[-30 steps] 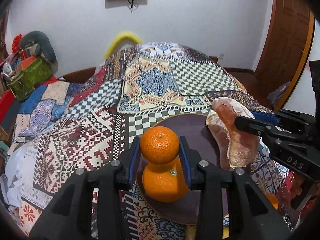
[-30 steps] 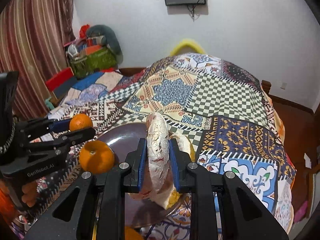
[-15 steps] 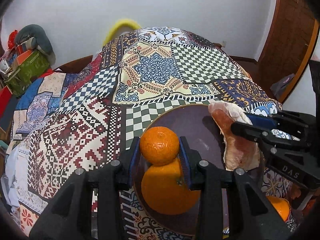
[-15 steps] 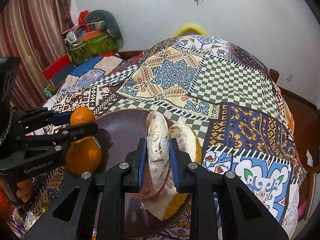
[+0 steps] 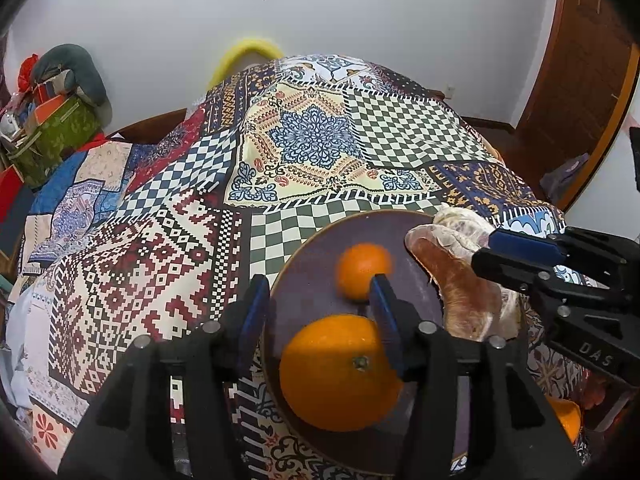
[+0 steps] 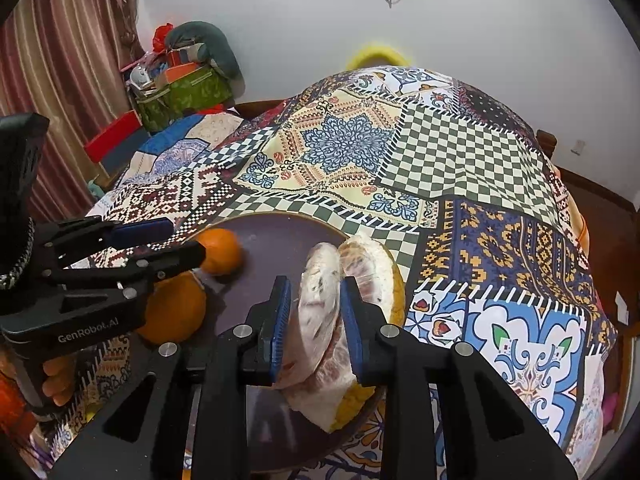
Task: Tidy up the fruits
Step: 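Lower the tangerine onto the plate with the left tool while the right tool sets the pomelo segment there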
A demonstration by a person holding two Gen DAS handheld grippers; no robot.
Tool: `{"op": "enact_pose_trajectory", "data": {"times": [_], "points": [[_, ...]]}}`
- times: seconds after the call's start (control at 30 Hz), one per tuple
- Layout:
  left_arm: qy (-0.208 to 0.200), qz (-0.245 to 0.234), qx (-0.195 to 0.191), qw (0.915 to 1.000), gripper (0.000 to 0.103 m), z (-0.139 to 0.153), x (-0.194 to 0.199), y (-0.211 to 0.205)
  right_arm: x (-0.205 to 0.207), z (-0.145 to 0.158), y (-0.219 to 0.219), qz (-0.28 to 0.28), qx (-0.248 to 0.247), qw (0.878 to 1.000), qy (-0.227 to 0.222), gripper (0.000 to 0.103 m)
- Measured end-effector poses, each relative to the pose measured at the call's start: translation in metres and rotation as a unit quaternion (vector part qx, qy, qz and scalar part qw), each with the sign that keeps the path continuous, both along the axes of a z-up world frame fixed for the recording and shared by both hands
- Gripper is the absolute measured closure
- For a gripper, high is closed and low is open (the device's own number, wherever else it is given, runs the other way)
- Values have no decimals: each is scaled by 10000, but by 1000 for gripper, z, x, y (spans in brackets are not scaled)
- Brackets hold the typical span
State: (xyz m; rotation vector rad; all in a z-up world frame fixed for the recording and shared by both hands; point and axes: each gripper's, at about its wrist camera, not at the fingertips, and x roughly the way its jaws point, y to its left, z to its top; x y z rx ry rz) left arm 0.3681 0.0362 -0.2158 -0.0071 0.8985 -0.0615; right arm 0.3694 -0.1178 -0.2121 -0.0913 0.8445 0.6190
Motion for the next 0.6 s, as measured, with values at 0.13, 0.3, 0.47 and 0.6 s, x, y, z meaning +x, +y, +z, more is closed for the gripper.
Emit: {"op": "enact_pose_trajectory", "data": {"times": [0.13,0.3,0.47,0.6], "points": [[-50,6,-62,10000,51,7,-8,1,-10,10,-1,11,30,9999,-117,77],[-232,-16,-75,9997,51,27,-28,1,-30,26,-3,23,44,9994,-353,72],[-430,-1,-64,9991,45,52,-59,2,-52,43,-11,4,142,9987,-479,71],[-518,12,-88,9986,42,64,-84,0,-75,53,-19,-60,211,9982,-554,64]]}}
